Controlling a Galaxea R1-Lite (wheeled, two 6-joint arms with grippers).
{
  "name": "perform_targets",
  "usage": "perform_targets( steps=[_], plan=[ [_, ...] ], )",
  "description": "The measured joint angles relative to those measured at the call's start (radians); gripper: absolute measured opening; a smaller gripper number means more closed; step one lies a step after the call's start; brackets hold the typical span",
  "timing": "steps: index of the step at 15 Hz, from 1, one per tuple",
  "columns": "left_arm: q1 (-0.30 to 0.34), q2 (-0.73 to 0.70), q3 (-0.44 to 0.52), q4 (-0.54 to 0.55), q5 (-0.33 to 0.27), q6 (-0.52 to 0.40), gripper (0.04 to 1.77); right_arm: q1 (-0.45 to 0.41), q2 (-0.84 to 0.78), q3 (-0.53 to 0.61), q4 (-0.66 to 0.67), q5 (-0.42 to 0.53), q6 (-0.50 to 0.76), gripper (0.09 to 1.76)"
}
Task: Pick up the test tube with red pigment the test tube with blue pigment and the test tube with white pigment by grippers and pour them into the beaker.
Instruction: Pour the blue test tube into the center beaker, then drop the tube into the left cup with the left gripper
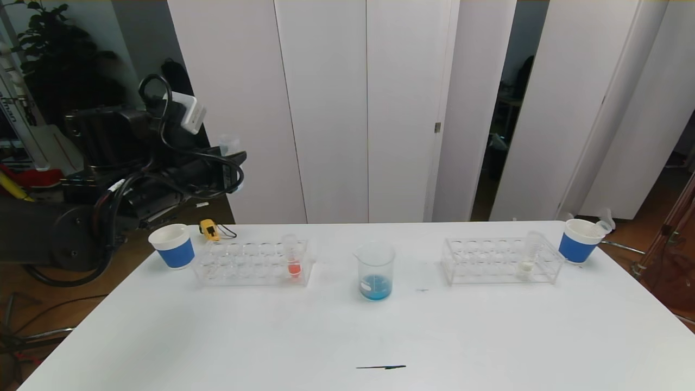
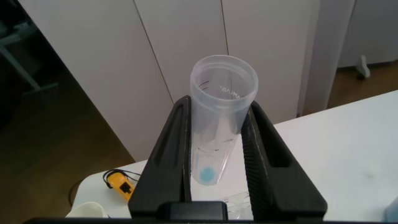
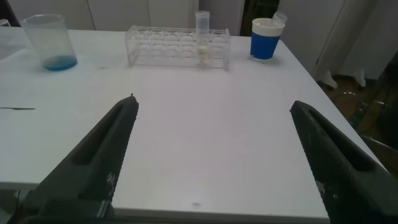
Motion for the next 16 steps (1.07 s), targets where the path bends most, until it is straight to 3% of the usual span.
perform_targets(
  steps=[2, 7, 16],
  plan=[
    [0.051, -0.022, 0.030, -0.023, 0.007, 0.022, 0.57, 0.000, 0.000, 0.000, 0.000, 0.000, 0.000, 1.75],
    [0.141, 0.005, 0.033, -0.163, 0.146, 0.021, 0.57, 0.000, 0.000, 0.000, 0.000, 0.000, 0.000, 1.75],
    [0.284, 0.195, 0.009, -0.405, 0.160, 0.018, 0.57, 0.000, 0.000, 0.000, 0.000, 0.000, 0.000, 1.75]
  ],
)
